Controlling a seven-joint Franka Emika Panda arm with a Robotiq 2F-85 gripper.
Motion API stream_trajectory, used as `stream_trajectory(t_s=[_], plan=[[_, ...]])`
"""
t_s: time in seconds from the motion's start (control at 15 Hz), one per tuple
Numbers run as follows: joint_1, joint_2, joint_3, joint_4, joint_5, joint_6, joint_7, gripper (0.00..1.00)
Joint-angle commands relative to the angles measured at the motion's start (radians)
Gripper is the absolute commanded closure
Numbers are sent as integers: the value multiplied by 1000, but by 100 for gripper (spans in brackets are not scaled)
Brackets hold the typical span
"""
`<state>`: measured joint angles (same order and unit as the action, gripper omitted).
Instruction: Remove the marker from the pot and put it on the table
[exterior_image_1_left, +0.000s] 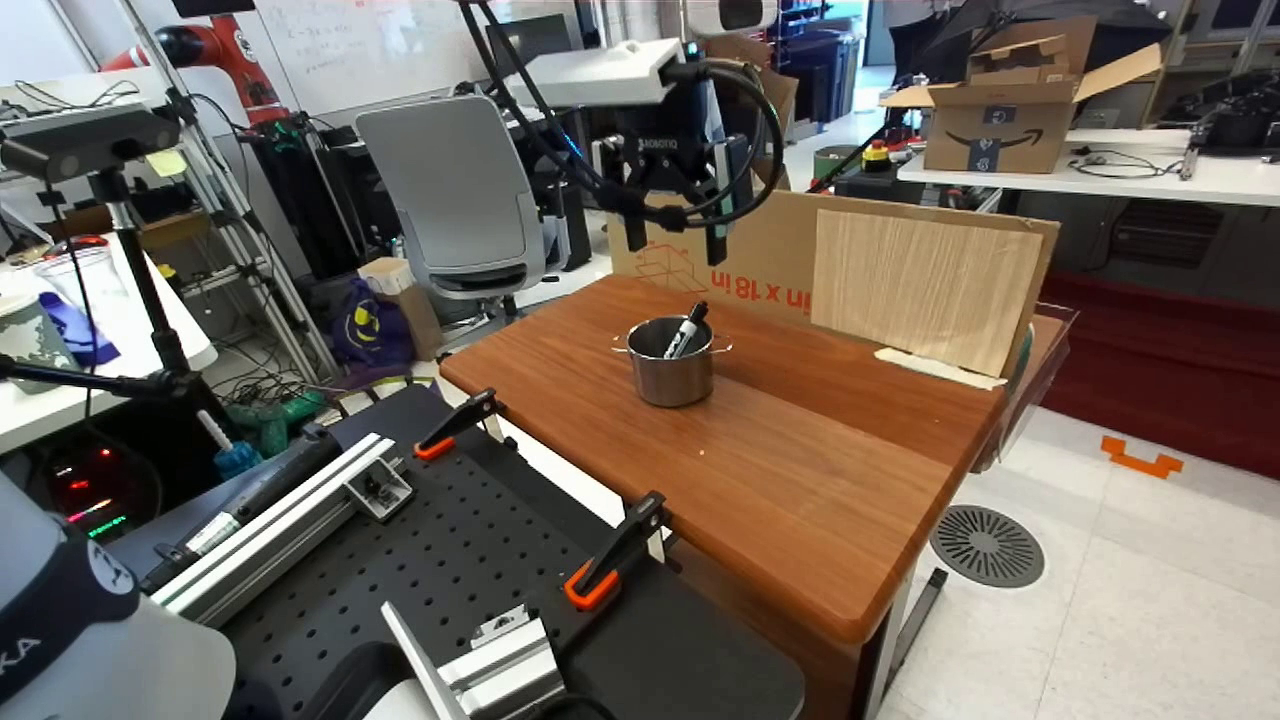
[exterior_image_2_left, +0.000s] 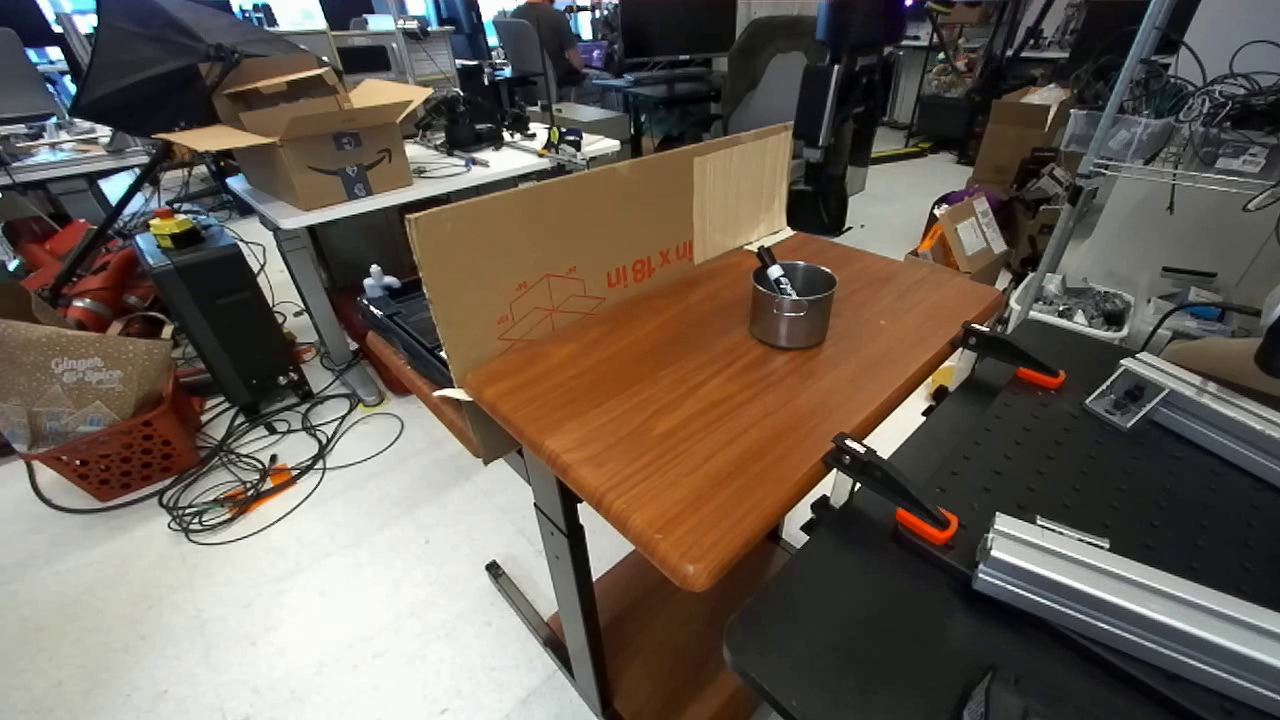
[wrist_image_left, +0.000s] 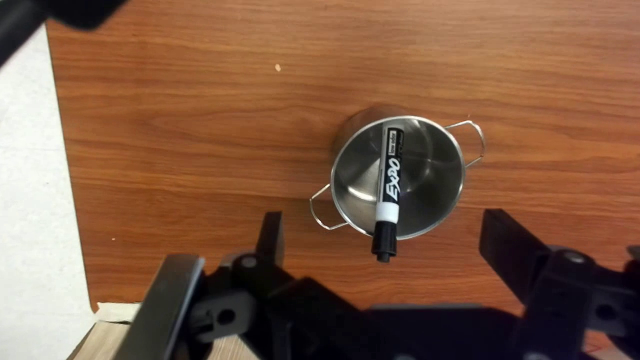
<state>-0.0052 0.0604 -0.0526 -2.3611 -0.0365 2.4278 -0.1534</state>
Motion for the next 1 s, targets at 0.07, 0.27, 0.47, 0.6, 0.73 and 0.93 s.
stream_trajectory(t_s=[0.07, 0.27, 0.47, 0.6, 0.73, 0.93], plan=[[-8, 133, 32, 99, 59, 33, 10, 0], [-6, 205, 49, 145, 63, 43, 27, 0], [-4, 260, 62, 180, 55, 39, 48, 0], [-3, 290, 64, 202, 49, 34, 64, 0], [-3, 317, 66, 223, 49, 28, 72, 0], [1, 354, 64, 253, 42, 22, 90, 0]])
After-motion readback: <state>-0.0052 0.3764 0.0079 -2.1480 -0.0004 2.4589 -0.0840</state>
